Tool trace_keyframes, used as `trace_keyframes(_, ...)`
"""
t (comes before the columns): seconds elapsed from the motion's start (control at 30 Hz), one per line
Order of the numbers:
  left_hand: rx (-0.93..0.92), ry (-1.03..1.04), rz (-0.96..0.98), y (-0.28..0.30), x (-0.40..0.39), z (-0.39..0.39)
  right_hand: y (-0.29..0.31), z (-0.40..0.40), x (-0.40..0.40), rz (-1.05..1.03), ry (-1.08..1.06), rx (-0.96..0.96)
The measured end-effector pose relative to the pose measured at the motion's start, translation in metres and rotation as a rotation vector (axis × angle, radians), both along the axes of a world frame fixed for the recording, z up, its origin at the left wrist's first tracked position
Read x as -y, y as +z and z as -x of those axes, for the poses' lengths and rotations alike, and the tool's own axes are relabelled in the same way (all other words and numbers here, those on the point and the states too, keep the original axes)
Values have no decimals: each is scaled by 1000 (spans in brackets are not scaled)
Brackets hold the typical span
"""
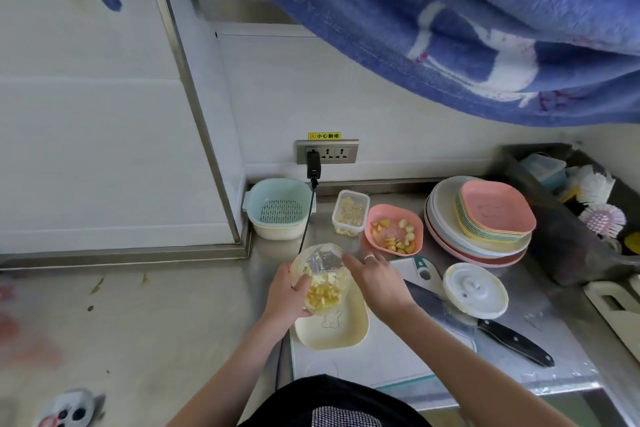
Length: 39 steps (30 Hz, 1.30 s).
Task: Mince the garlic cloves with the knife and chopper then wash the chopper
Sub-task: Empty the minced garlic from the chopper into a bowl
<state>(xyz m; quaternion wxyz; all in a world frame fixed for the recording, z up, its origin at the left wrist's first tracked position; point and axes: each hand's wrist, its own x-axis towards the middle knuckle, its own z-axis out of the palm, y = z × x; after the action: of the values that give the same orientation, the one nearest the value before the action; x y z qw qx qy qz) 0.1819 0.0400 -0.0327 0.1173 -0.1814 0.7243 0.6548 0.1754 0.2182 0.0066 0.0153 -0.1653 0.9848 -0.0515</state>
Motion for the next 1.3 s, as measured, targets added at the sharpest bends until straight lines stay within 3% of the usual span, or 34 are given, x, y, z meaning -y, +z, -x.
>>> trace_keyframes(0.23,-31,39,12,4,1,8,-17,-26,-3,-95,47,186)
trace_keyframes(0.43,-33,-1,-9,1,-2,4,-5,4,-15,-62,-28,58)
trace_keyframes(0.73,-68,15,-17,11,-4,9,-30,-23,-12,-81,-11,162)
trace_keyframes(0.9,-56,-10,-1,3,-1,6,-26,-13,-10,-38,-56,41)
trace_keyframes(1.2,-28,32,-37,-4,2,8,-44,-37,-5,-32,-1,203)
trace_keyframes(1.3,-7,26,-65,-7,2,6,-40,-24,-5,-55,-85,114)
